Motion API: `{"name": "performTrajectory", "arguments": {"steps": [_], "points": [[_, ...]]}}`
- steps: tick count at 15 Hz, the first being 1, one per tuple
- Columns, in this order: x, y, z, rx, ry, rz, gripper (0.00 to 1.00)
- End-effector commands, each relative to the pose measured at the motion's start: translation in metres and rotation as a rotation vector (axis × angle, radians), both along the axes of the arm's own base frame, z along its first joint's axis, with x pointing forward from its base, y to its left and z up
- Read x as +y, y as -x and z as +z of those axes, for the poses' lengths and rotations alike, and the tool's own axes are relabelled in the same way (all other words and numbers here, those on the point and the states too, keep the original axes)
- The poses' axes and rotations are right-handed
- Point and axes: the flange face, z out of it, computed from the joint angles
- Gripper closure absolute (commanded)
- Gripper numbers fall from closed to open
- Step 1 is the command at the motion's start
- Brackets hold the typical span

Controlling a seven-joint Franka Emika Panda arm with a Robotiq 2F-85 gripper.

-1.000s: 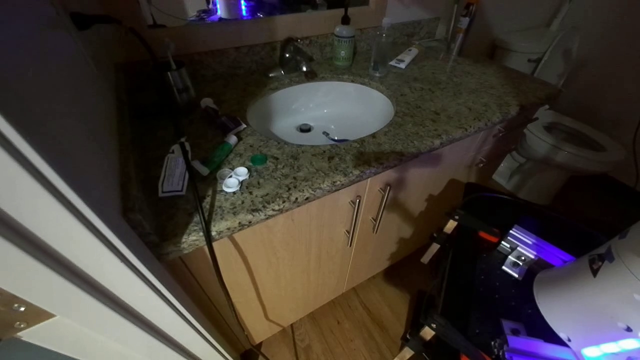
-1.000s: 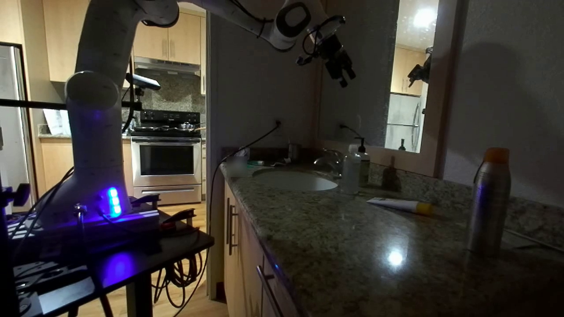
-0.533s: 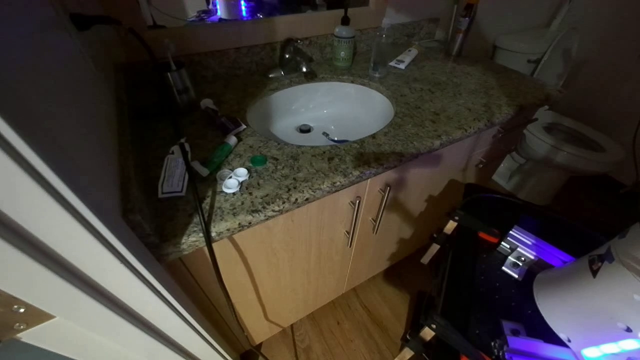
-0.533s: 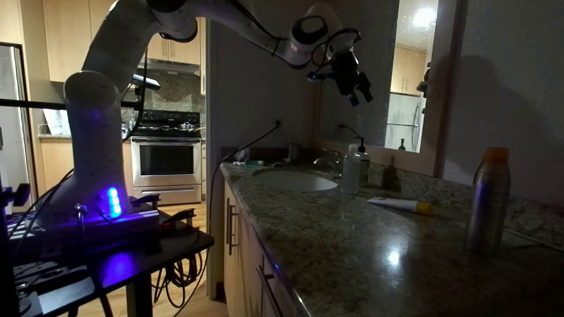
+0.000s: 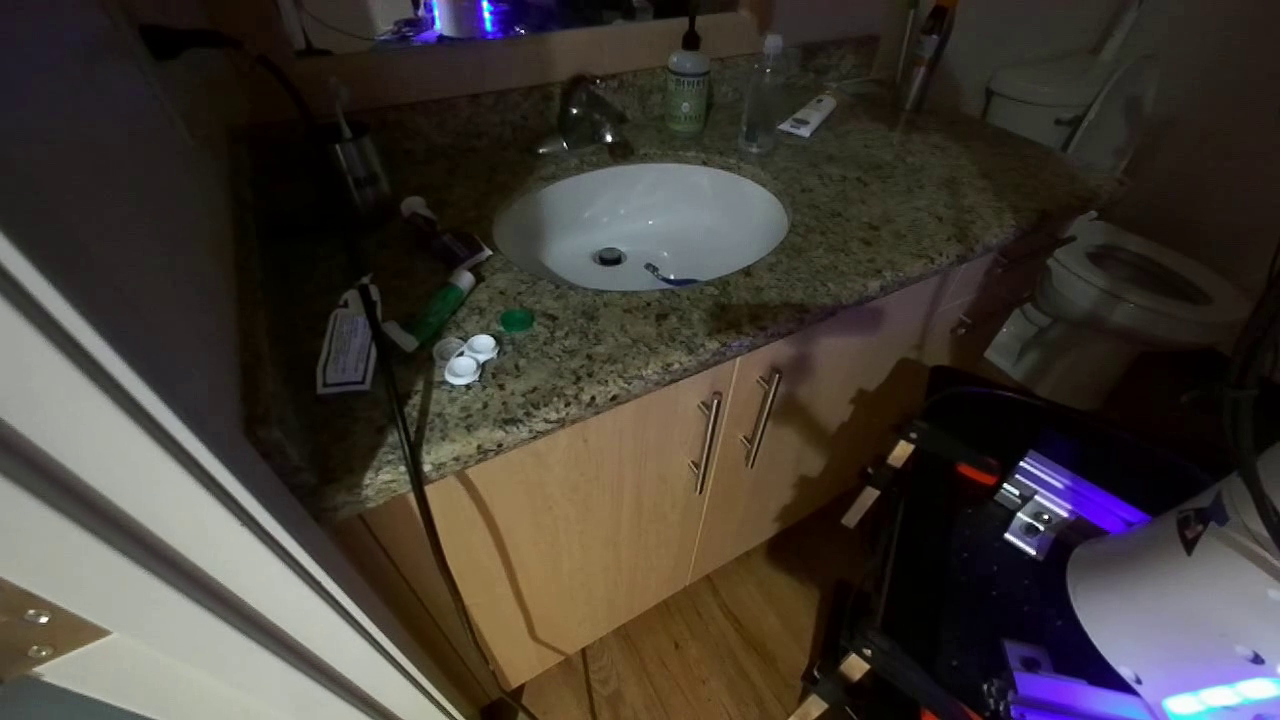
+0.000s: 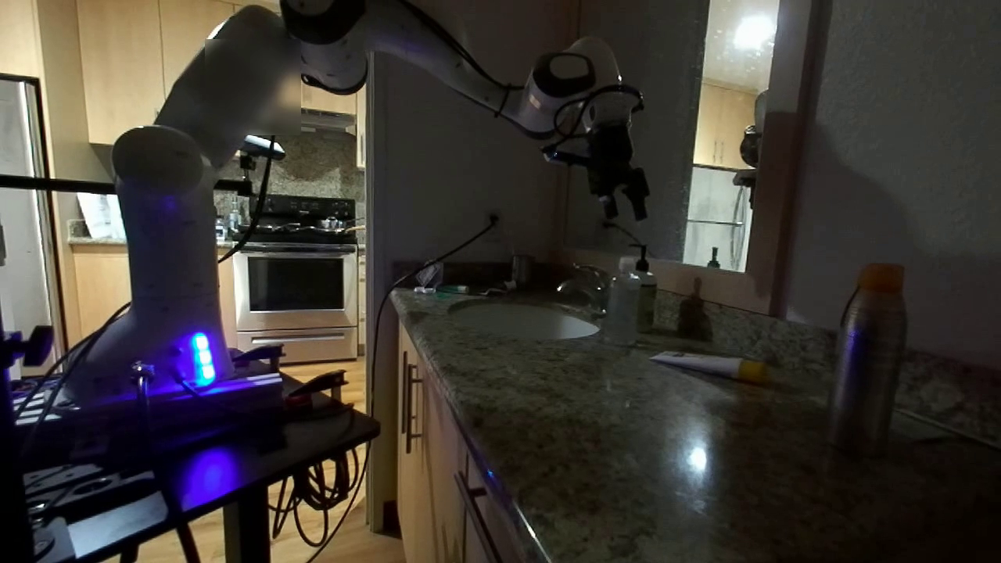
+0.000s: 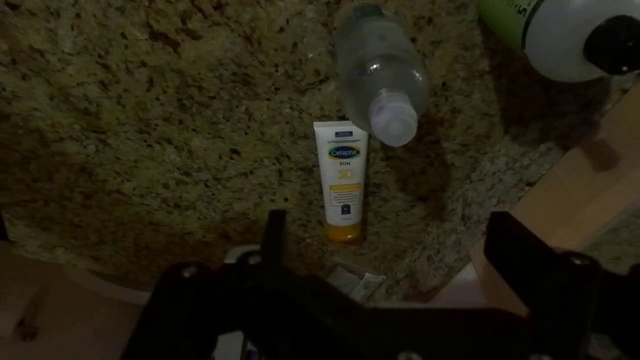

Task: Move the clear bottle to the far right of the counter

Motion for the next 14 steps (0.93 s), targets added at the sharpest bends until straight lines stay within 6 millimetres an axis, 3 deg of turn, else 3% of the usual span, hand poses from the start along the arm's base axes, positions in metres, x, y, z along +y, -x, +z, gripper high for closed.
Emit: {"name": "performTrajectory", "arguments": {"steps": [1, 11, 12, 13, 14], "points": [[0.0, 0.0, 0.002, -0.002, 0.001, 0.0, 0.0], [-0.014, -0.03, -0.084, 0.122, 0.05, -0.012, 0.0], [-0.014, -0.03, -0.09, 0.154, 0.055, -0.019, 0.0], [-0.006, -0.026, -0.082, 0.114, 0.029, -0.007, 0.0], [-0.007, -0.027, -0.09, 0.129, 0.035, -0.009, 0.0]]}}
